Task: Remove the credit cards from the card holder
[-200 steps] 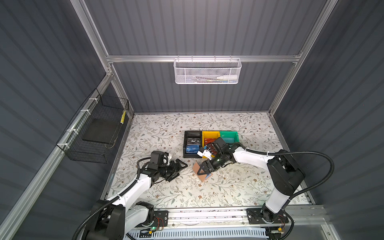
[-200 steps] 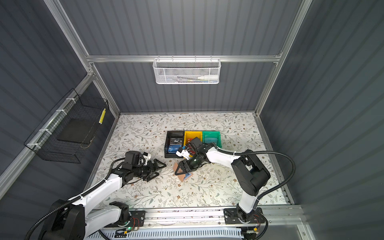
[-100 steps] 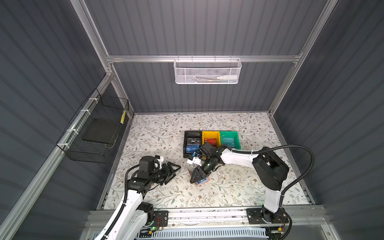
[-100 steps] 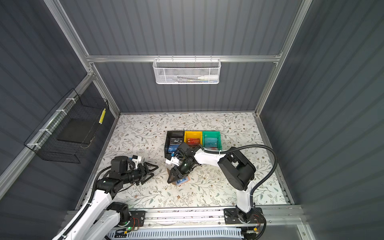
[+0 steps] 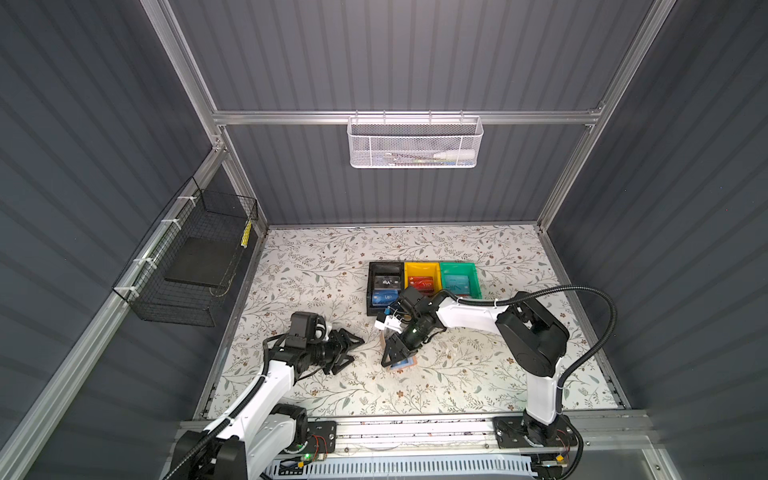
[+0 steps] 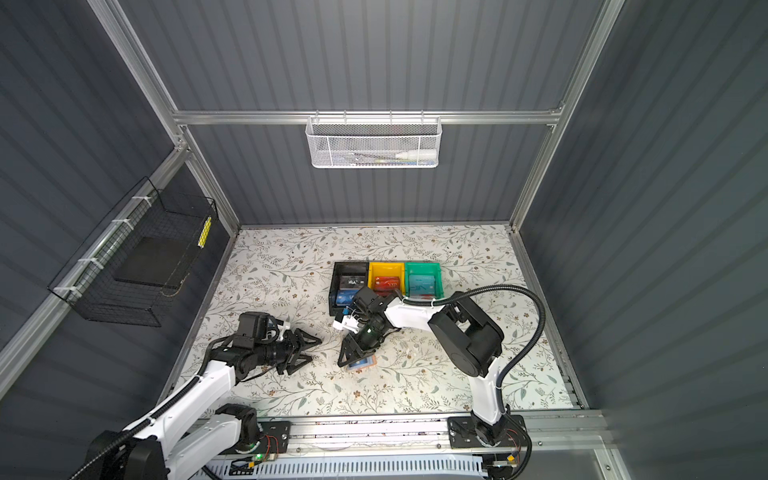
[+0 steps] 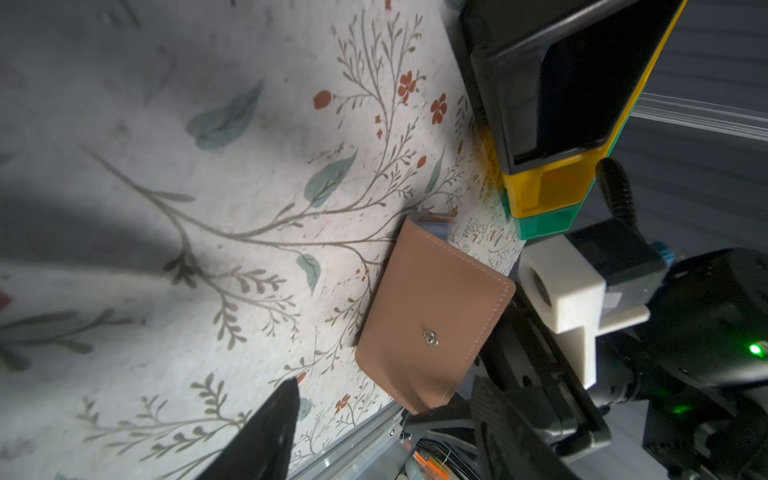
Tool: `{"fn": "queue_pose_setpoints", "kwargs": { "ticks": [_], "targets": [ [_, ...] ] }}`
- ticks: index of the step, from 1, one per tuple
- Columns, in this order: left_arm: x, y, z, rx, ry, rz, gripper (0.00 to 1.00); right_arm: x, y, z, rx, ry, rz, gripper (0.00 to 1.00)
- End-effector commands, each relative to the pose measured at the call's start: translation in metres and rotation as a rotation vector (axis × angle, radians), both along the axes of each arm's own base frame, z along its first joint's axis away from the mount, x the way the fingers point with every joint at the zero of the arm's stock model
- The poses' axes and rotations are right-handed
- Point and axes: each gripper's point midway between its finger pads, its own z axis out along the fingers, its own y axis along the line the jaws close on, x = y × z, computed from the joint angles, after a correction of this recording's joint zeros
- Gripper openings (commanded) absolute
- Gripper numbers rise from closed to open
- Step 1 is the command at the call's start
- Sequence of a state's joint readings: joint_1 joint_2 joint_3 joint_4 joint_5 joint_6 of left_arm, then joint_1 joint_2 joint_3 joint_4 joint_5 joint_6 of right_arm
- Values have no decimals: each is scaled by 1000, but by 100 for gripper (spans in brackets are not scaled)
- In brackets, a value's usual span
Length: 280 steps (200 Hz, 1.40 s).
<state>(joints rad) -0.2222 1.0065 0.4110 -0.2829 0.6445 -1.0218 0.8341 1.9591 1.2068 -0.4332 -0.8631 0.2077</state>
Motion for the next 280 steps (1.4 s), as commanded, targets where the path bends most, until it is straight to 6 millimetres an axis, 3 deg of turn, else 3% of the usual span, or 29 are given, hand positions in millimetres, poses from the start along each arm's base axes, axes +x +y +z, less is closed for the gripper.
{"fn": "queue_pose_setpoints", "kwargs": {
  "ticks": [1, 21, 91, 150, 202, 280],
  "targets": [
    [22, -12, 23, -30, -105, -39, 70, 3, 2, 0, -9, -22, 9, 42],
    [26, -18, 23, -28, -105, -56, 70, 2, 2, 3, -3, -22, 19, 41],
    [11, -13, 13, -5, -79, -54, 71, 6, 3, 36, 45, -69, 19, 57],
    [6, -11, 9, 9, -67, -60, 72, 12, 12, 45, 85, -62, 19, 58],
    [8, -11, 6, 7, -60, -60, 68, 16, 21, 38, 117, -12, 28, 46],
    [16, -15, 2, -8, -61, -54, 64, 15, 23, 28, 128, 21, 27, 38]
  ]
}}
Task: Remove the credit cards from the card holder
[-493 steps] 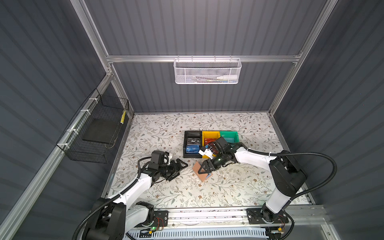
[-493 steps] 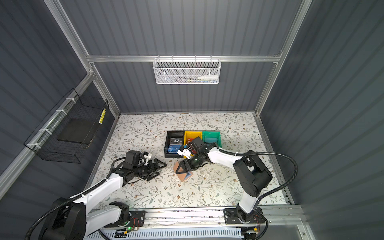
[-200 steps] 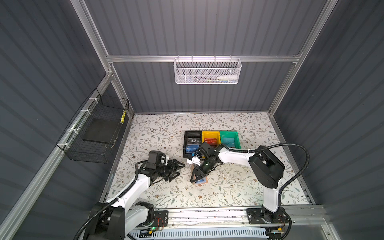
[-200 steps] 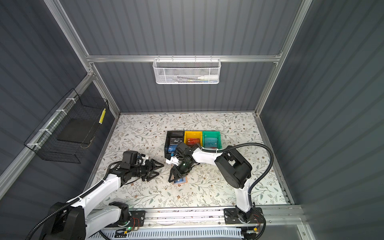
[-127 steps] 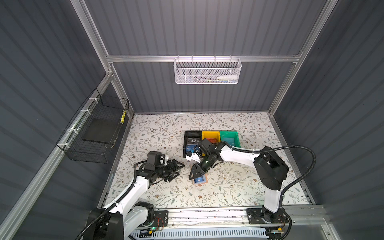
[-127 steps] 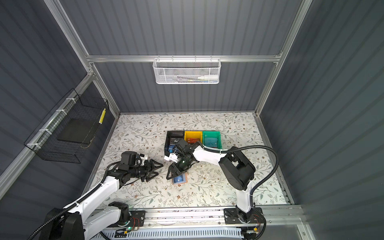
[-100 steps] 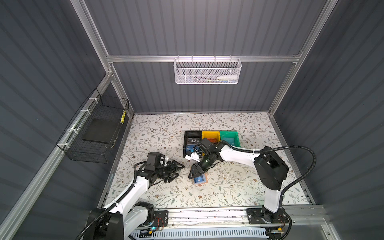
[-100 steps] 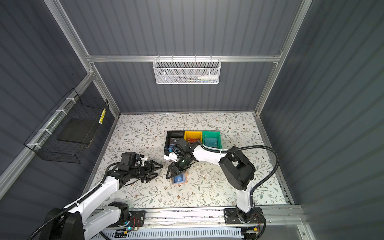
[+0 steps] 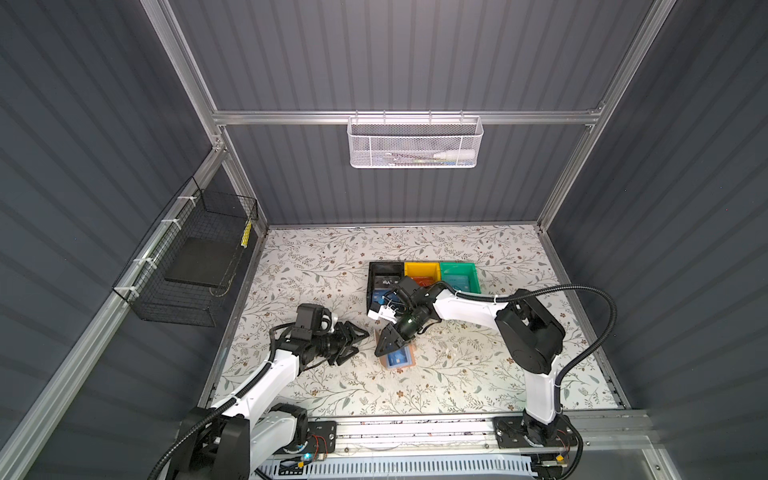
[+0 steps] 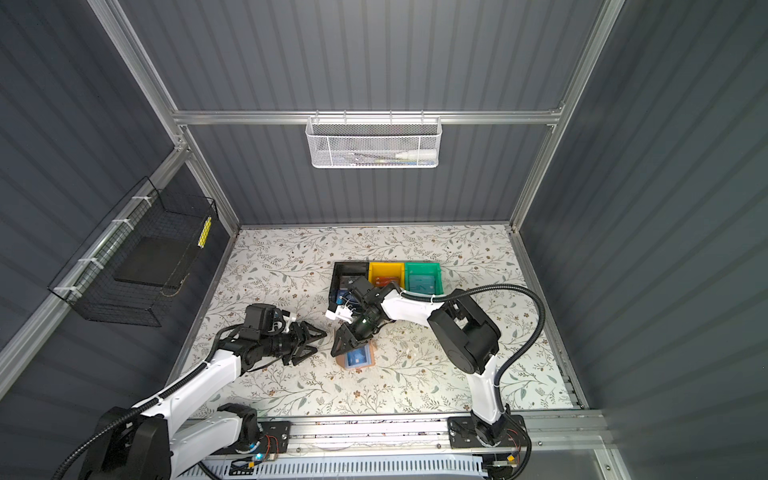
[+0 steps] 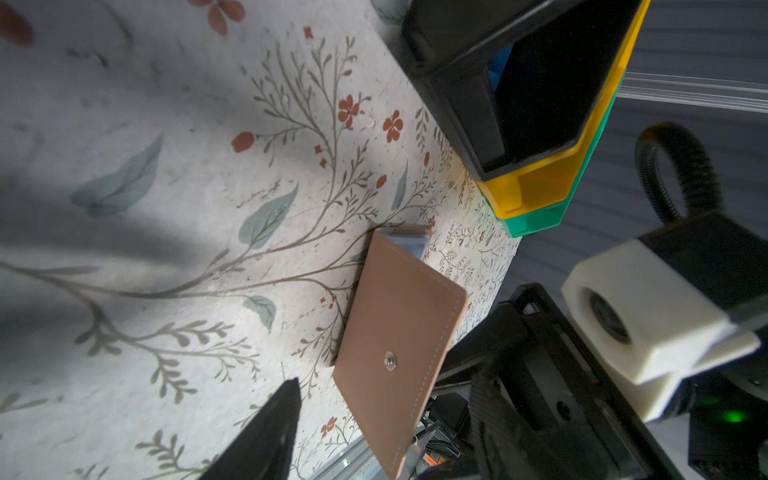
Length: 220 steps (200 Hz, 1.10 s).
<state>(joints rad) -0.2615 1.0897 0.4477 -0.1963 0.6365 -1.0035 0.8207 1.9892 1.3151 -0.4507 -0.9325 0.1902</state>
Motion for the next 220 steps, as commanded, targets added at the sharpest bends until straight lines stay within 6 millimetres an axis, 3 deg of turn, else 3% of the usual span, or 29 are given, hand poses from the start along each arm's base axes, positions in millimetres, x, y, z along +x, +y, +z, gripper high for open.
{"fn": "queue_pose_setpoints", "kwargs": {
  "ticks": [1, 136, 220],
  "targets": [
    [1, -2, -3, -10, -7, -7, 64, 0, 3, 1, 32, 26, 8, 38],
    [25, -20, -3, -16, -29, -52, 65, 4, 3, -10, 34, 64, 2, 36],
    [17, -22, -32, 35, 23, -44, 40, 7, -1, -11, 30, 60, -12, 36]
  ]
}}
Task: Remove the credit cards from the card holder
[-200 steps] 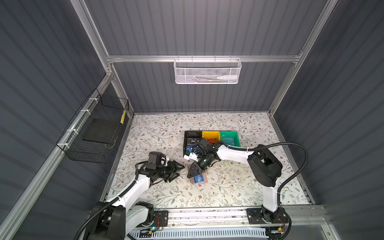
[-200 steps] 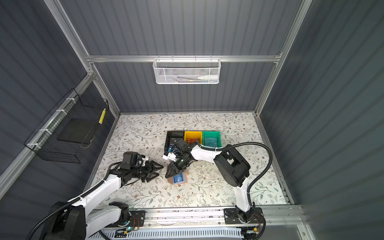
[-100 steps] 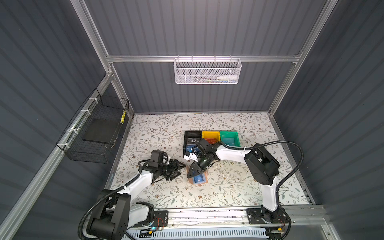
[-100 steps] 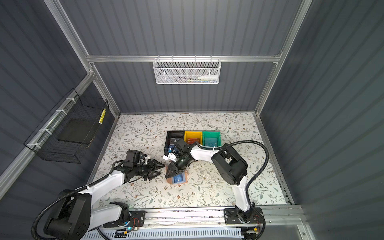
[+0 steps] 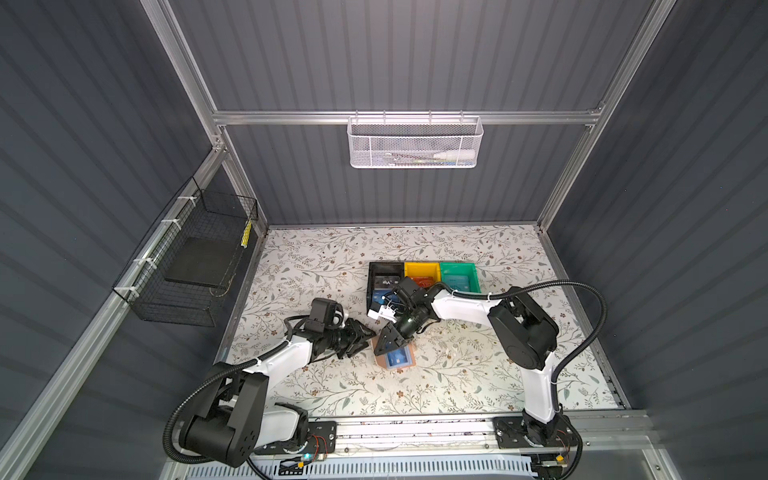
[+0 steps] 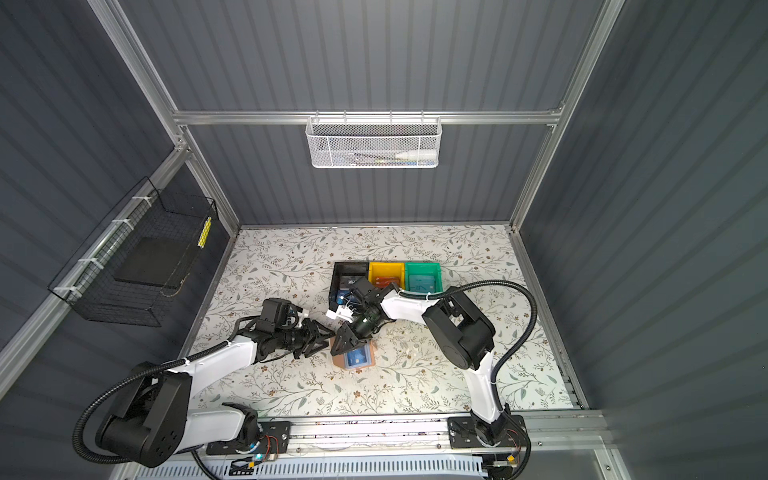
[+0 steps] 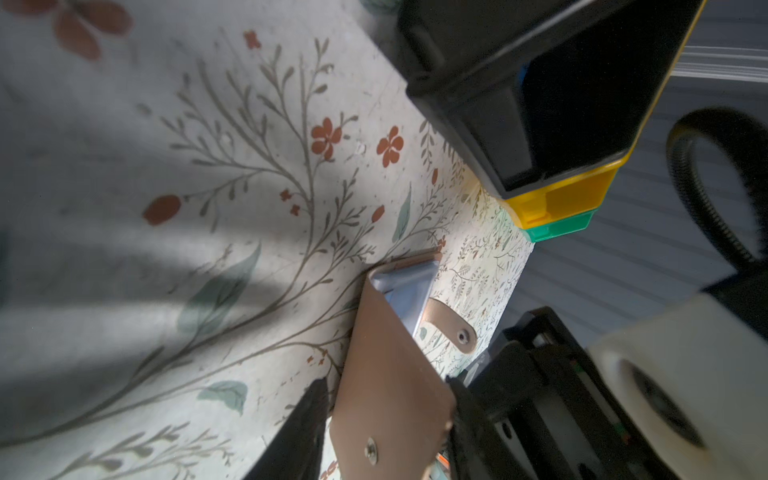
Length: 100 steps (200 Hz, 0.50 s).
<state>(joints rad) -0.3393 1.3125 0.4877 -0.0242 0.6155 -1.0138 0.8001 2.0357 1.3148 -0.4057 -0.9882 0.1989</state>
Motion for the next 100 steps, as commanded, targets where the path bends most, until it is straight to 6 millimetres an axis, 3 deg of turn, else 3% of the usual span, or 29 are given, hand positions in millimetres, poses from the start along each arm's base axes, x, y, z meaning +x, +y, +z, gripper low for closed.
{"fn": "queue_pose_setpoints", "kwargs": {
  "ticks": [1, 33, 100],
  "targets": [
    [-1, 2, -9, 19, 11, 15, 39, 1, -3, -2, -1, 14, -6, 36],
    [-8, 12, -20, 91, 37, 14, 30, 5, -14, -9, -67, -22, -37, 33],
    [-12, 17, -27, 126, 49, 13, 13, 27, -59, -23, -308, -265, -167, 30]
  ]
}}
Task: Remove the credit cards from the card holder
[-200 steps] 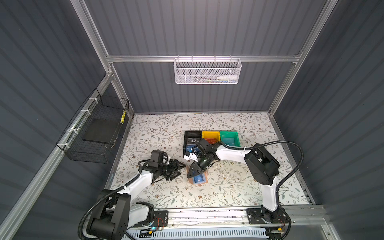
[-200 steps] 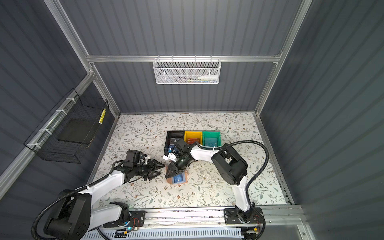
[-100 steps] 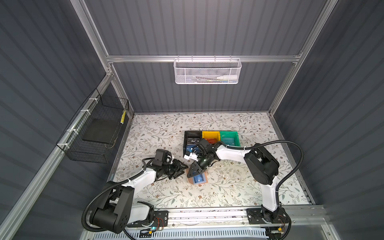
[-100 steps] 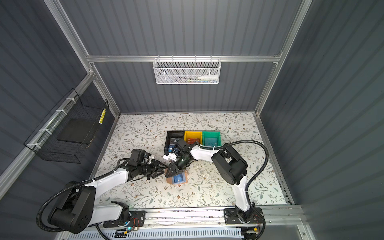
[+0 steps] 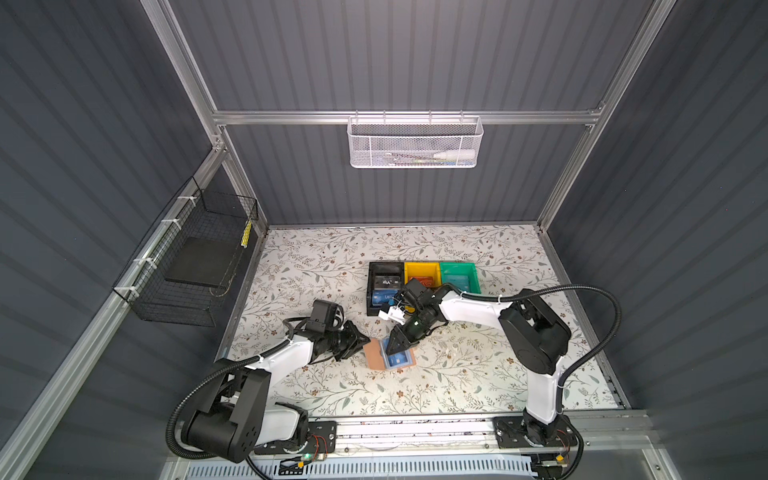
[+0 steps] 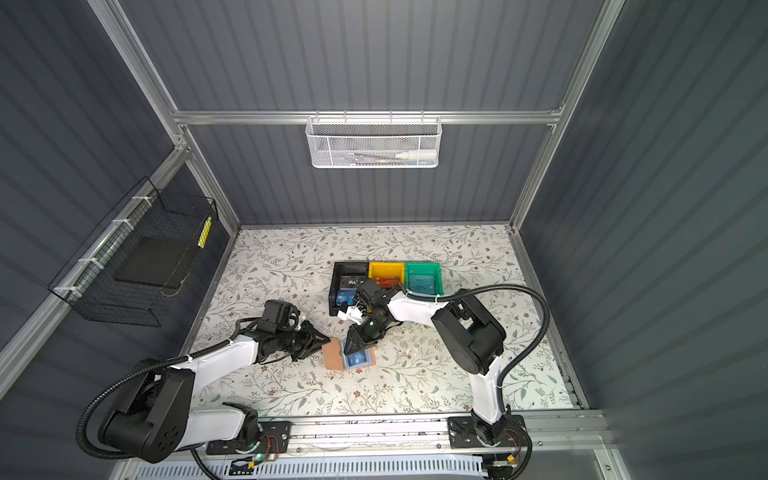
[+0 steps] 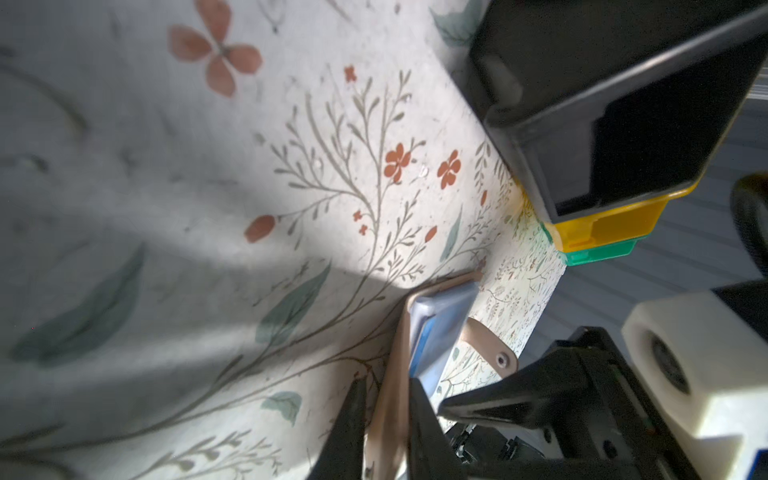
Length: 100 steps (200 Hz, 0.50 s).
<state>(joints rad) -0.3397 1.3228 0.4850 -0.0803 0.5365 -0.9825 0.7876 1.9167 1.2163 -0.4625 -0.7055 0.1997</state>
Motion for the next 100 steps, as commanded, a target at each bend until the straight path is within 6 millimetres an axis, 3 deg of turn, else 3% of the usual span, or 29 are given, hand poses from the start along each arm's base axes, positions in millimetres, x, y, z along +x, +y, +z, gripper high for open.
{"fn": "queue_pose_setpoints", "kwargs": {
  "ticks": [1, 43, 68, 100],
  "targets": [
    [-8, 5, -9, 34, 26, -9, 13, 14, -19, -4, -96, -102, -57, 30],
    [-9, 5, -15, 45, 41, -19, 0, 14, -24, -26, -157, -72, -73, 29],
    [-11, 7, -17, 59, 46, -19, 0, 14, -28, -39, -192, -57, -81, 27],
    [-10, 10, -19, 78, 42, -5, 0, 14, -36, -40, -222, -77, -87, 27]
  ]
}}
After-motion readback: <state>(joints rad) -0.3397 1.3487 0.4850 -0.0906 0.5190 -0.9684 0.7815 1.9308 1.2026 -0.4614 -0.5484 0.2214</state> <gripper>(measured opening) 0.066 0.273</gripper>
